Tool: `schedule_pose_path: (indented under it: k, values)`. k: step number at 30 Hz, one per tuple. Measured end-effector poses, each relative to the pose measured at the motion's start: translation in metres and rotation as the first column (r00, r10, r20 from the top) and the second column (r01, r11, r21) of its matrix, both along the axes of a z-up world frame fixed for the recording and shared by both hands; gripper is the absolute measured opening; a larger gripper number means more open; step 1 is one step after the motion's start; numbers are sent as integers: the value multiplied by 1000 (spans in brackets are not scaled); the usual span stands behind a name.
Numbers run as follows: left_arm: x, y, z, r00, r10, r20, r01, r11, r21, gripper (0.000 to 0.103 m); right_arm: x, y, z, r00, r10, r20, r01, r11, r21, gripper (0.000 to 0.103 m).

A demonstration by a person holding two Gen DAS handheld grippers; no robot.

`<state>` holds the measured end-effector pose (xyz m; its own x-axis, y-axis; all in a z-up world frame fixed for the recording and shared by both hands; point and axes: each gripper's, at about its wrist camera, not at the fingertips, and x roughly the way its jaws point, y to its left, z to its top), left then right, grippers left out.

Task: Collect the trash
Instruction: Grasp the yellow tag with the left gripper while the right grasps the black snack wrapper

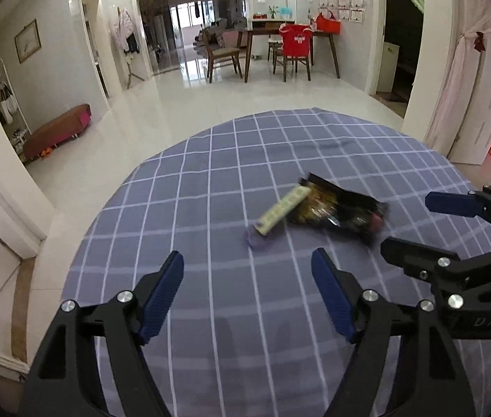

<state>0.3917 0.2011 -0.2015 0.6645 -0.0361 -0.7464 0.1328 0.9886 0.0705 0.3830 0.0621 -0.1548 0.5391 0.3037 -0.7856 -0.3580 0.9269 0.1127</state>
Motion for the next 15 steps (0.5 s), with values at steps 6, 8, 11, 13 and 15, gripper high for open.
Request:
schedule_pose_path:
  k: [6,8,11,13,15]
  values:
    - [38,-7,-23,995,-81,-63,83,996,23,46,40,11,-22,997,57,-59,-57,998,-5,81]
    - [37,-6,-20,993,-104,-53,104,995,-5,33,38,15,-24,996,74,-47,-75,997,-18,76]
    - [31,-9,-16,993,-108,-41,107,994,-24,22,32,25,-24,994,103,-30,-104,993,-55,48]
    - [26,-9,-15,993,-111,-37,110,994,-22,21,26,31,-22,995,102,-22,-104,990,-92,33]
    - [18,-8,-12,993,-114,-35,112,993,-48,21,20,33,-21,996,93,-14,-94,988,-122,31]
